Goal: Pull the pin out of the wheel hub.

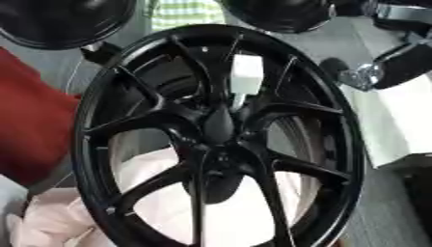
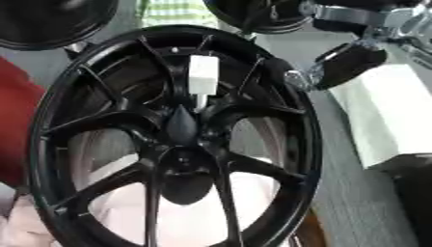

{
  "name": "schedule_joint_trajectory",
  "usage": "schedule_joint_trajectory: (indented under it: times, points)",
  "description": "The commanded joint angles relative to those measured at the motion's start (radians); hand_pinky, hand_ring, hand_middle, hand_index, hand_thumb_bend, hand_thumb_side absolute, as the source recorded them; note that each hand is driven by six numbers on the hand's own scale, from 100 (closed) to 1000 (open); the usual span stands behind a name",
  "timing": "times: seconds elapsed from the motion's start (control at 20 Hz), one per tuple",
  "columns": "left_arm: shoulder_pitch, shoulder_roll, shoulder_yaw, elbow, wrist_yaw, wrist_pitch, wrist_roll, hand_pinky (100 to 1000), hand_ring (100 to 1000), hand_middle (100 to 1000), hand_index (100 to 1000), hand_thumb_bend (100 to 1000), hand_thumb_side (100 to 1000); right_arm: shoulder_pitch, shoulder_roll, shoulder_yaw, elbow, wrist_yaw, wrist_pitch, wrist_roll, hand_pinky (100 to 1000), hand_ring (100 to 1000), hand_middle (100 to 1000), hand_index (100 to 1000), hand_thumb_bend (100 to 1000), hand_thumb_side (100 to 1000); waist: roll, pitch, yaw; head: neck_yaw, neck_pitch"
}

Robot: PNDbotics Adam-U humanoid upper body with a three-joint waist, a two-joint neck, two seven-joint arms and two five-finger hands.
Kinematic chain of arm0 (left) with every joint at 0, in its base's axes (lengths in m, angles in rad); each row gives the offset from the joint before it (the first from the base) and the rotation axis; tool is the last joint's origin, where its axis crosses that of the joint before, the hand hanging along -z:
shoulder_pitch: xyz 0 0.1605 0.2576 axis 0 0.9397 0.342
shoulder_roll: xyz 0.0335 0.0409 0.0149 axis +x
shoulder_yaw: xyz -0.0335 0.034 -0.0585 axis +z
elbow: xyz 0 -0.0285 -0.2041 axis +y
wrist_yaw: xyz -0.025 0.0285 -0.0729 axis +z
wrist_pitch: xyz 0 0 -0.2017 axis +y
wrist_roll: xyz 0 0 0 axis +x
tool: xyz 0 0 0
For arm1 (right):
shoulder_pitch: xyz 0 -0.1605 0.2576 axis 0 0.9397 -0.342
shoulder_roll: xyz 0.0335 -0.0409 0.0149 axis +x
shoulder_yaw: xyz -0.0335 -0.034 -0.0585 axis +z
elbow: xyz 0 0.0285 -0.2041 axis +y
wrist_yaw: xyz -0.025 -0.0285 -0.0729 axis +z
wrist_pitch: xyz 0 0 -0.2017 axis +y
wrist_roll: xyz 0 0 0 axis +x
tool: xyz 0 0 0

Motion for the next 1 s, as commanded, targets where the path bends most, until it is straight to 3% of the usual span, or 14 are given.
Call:
schedule_joint_trajectory:
  times: [0.05,0.2,0.35,0.6,0.75,1.0]
  points:
    - [-0.003,0.024,0.002,-0.007,-0.001,-0.001,-0.003,594,633,536,743,100,707,-0.038,-0.011,0.013,-0.01,0.002,0.01,0.014,935,1000,851,888,100,314,-0.013,-0.027,0.002,-0.009,-0.004]
    - [-0.001,0.022,0.0,-0.004,0.001,0.004,-0.006,594,633,537,743,100,705,-0.088,0.012,0.048,-0.01,-0.01,0.048,0.039,935,1000,852,886,100,348,-0.013,-0.037,0.001,-0.012,0.006]
    - [0.001,0.023,-0.001,-0.003,0.007,0.005,-0.007,595,633,537,743,100,699,-0.142,0.036,0.08,-0.01,-0.029,0.068,0.071,940,1000,857,890,100,312,-0.012,-0.047,-0.001,-0.013,0.015]
    - [0.006,0.023,-0.001,-0.001,0.008,0.008,-0.01,595,634,537,743,100,705,-0.197,0.057,0.096,-0.01,0.0,0.019,0.134,951,1000,874,907,100,239,-0.014,-0.053,-0.002,-0.012,0.015]
    - [0.009,0.024,0.001,-0.001,0.005,0.008,-0.01,594,634,537,743,100,709,-0.204,0.065,0.093,-0.01,0.016,-0.026,0.157,950,1000,872,906,100,250,-0.017,-0.051,-0.003,-0.008,0.014]
    - [0.008,0.025,-0.001,0.0,0.0,0.009,-0.012,594,634,537,743,100,713,-0.211,0.074,0.1,-0.01,0.011,-0.011,0.162,950,1000,875,912,100,273,-0.02,-0.046,0.0,0.002,0.011]
